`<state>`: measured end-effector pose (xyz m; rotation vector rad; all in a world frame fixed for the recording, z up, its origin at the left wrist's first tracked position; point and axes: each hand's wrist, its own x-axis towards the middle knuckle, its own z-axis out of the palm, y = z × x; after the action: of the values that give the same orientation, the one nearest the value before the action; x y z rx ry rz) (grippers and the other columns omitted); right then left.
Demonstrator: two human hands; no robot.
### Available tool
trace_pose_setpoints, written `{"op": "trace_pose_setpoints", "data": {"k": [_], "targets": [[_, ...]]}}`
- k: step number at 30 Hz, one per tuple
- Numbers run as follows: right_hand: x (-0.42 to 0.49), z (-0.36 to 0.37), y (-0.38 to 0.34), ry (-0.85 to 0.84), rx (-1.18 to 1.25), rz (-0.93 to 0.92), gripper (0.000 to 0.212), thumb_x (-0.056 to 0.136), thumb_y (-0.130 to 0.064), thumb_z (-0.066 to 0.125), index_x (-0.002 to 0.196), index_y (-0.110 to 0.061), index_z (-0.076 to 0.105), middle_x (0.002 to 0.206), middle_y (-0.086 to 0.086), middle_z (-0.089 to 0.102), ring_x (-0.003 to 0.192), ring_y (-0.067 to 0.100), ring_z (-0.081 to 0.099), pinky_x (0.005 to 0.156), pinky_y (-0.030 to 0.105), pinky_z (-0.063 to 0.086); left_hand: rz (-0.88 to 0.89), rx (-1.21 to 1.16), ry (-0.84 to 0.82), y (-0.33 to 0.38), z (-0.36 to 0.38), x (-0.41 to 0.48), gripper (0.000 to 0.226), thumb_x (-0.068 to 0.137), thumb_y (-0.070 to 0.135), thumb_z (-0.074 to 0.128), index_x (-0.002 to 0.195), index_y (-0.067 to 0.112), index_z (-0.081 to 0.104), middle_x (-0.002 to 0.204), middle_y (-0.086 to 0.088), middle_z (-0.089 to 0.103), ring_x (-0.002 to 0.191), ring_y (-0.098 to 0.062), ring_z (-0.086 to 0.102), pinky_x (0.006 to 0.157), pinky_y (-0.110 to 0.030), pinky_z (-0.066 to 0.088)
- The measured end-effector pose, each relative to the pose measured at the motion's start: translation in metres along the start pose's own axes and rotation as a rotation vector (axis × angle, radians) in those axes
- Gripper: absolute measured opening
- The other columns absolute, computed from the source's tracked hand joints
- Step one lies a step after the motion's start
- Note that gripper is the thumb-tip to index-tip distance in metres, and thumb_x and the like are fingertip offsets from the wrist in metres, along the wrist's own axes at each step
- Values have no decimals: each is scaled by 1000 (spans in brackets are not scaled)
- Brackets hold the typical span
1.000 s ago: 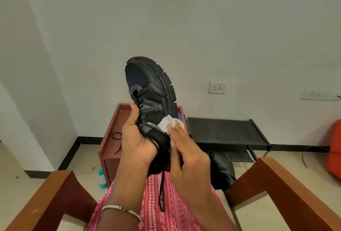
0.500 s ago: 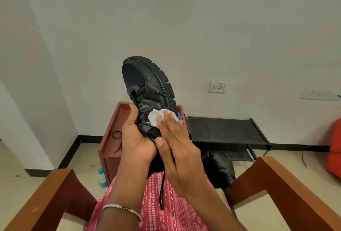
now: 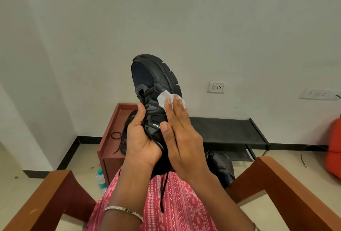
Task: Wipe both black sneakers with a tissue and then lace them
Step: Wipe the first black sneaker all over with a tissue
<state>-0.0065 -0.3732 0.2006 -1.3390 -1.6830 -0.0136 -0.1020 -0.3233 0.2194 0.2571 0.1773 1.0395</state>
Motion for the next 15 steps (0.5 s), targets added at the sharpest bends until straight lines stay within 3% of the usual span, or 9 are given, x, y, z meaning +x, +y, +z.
{"op": "trace_pose_setpoints", "data": {"k": [4,8,12,15], "targets": [[-22,6,-3,46,24,8,52,108,-39,32,155,-16,32,165,-5,20,153,10,13,123,37,24,9,-20,-22,2,1,-1,62,101,50,45,91,-1,80,103,-21,75,87,-33,76,64,-46,62],[-65,16,-2,123,-20,5,49,107,-33,37,152,-14,37,162,-6,28,151,14,22,118,42,32,41,-7,-3,9,-2,3,57,100,50,47,97,3,80,112,-20,73,97,-34,74,84,-57,57],[-52,13,-1,99,-25,41,52,107,-40,34,154,-18,34,163,-7,24,152,9,17,116,46,36,13,28,12,4,1,0,55,100,47,48,91,4,81,108,-20,74,92,-34,75,77,-52,61],[-15,2,1,50,-3,51,56,107,-44,31,157,-20,26,166,-8,12,153,8,8,119,48,32,-43,58,42,-1,4,-1,47,99,42,54,107,2,77,121,-20,70,102,-32,73,79,-45,62]]}}
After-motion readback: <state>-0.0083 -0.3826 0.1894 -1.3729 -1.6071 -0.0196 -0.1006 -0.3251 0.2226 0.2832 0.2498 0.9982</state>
